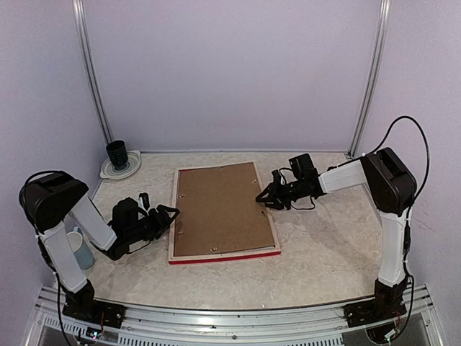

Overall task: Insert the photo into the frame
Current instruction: Place the backboard next to the photo.

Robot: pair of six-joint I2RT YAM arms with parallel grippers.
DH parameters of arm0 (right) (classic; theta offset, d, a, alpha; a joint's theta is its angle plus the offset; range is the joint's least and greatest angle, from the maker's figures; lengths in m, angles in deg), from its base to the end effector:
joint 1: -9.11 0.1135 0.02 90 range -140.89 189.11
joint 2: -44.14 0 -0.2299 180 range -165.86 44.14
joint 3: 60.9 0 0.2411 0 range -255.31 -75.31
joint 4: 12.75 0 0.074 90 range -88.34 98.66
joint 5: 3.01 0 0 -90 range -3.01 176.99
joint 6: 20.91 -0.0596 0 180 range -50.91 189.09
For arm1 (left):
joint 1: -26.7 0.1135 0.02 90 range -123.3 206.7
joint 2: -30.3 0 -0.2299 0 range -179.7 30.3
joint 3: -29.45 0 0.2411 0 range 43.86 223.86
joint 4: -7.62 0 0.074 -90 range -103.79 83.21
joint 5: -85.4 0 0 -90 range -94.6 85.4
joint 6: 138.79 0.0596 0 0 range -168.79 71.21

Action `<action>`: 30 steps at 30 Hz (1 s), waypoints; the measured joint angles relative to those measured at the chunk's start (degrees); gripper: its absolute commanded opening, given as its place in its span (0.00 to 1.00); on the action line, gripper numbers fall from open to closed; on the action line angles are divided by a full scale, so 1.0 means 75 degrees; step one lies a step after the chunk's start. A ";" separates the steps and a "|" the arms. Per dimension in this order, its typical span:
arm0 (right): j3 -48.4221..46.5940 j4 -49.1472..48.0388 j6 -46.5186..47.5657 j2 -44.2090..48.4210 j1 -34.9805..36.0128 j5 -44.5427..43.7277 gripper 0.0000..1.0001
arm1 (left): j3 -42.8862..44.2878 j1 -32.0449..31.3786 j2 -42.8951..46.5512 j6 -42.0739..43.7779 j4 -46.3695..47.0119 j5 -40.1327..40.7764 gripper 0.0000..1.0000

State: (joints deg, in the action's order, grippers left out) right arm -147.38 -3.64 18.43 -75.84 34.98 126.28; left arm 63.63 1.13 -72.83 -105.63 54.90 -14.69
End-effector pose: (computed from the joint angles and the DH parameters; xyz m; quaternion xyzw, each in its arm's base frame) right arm 0.3653 0.2191 0.0982 0.0532 0.8713 0.4761 0.1065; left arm 0.2500 -0.1312 0.0634 -0.1746 0.8070 -0.4233 0.3729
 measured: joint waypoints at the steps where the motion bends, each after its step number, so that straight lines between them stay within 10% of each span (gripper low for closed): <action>1: 0.0000 0.0140 0.0076 -0.0006 0.0009 -0.0105 0.33 | 0.0000 0.0000 0.0000 0.0000 0.0000 -0.0038 0.72; 21: -0.0729 0.2684 0.2025 0.1358 0.0134 -0.2547 0.86 | -0.0108 0.0472 0.0388 0.0050 -0.0323 -0.0408 0.90; 30: -0.0790 0.3450 0.3319 0.2116 0.0443 -0.5316 0.89 | 0.0052 0.0664 0.1722 0.0898 -0.2122 0.0044 0.99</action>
State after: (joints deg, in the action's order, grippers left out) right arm -153.31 22.24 43.33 -59.97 38.30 86.41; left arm 64.03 6.12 -59.91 -98.90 38.99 -14.36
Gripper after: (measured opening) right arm 0.883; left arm 0.987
